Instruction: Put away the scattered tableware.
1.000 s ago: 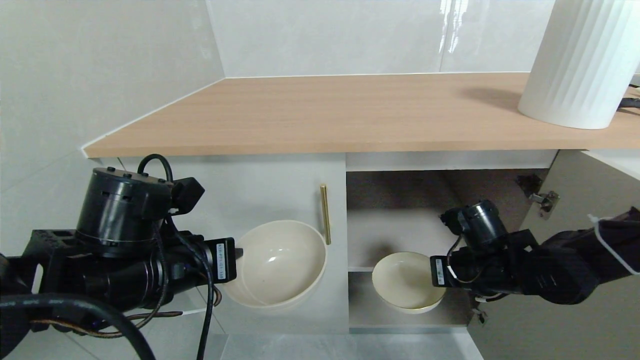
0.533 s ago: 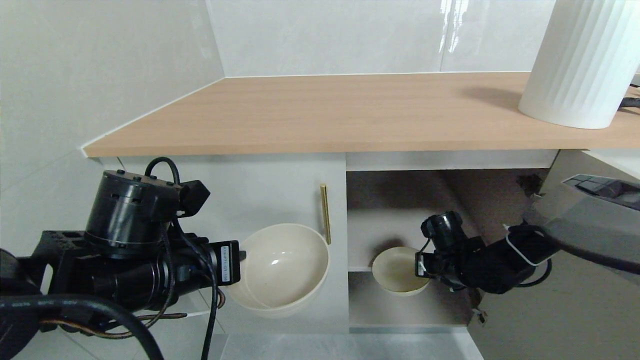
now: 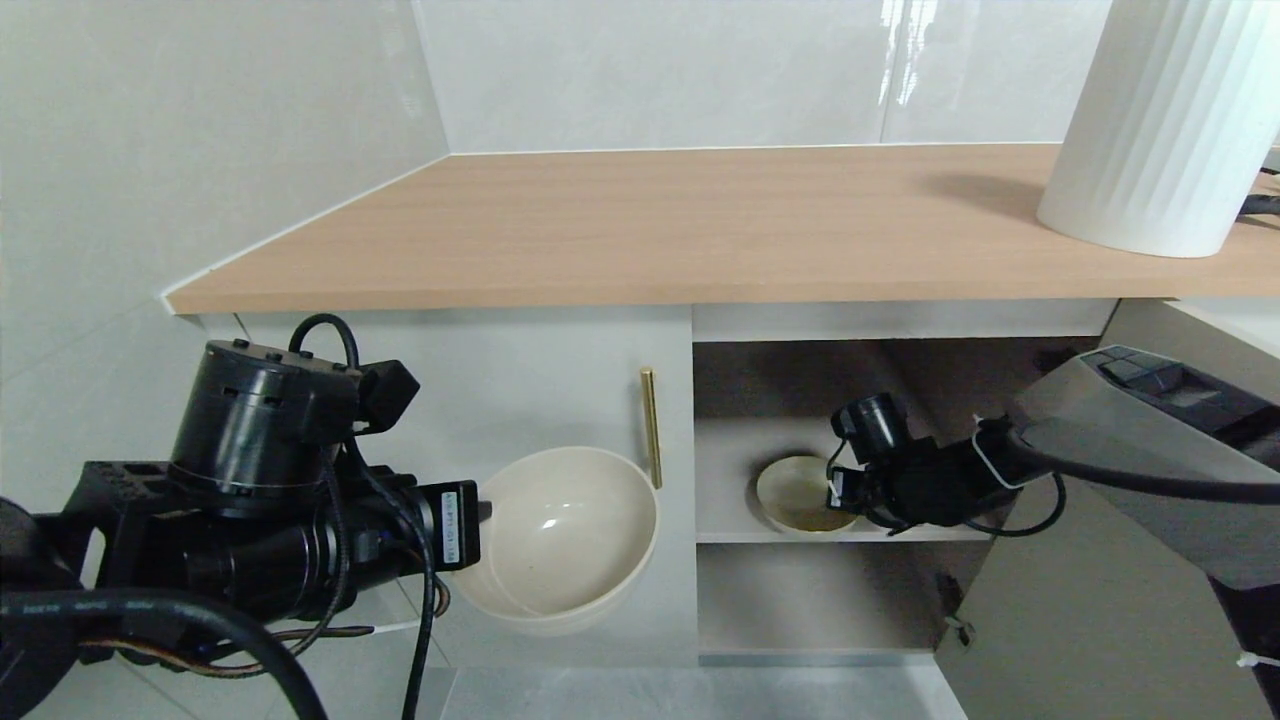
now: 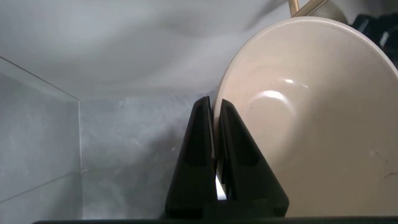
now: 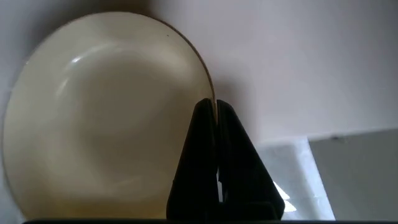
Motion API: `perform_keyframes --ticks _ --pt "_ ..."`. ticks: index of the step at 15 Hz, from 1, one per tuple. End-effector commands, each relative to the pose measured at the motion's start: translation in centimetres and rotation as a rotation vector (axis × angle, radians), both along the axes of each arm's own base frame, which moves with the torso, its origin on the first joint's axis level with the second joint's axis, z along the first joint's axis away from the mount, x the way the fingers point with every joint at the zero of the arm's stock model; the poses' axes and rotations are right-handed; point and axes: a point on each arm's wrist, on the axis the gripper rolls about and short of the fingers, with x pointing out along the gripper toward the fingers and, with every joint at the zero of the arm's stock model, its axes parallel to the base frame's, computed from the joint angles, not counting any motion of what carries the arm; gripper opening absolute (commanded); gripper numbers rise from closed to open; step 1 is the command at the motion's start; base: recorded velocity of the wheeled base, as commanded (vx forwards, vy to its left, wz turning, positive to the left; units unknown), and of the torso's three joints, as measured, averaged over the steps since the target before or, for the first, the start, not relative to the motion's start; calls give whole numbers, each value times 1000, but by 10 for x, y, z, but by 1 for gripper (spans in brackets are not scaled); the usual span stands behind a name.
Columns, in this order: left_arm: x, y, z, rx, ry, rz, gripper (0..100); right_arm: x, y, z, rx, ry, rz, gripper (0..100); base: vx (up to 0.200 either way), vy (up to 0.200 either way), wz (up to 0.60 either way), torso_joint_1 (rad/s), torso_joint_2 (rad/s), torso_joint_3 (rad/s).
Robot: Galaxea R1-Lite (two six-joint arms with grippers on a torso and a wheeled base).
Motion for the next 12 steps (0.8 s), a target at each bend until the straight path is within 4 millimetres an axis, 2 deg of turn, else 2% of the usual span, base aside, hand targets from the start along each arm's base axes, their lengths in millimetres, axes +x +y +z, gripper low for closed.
perform_keyframes --ticks 1,10,11,12 --pt "1 0 -1 1 4 1 0 10 -7 -8 1 -5 -40 0 0 0 0 0 0 0" --pt "0 -3 -2 4 5 -11 0 18 -6 -11 0 -35 -83 0 0 0 0 0 0 0" --pt "0 -3 -2 2 6 -11 0 18 -6 -11 1 -36 -83 100 0 0 0 0 0 0" --pt "0 -3 -2 2 6 -11 0 18 -6 -11 1 -36 -83 100 0 0 0 0 0 0"
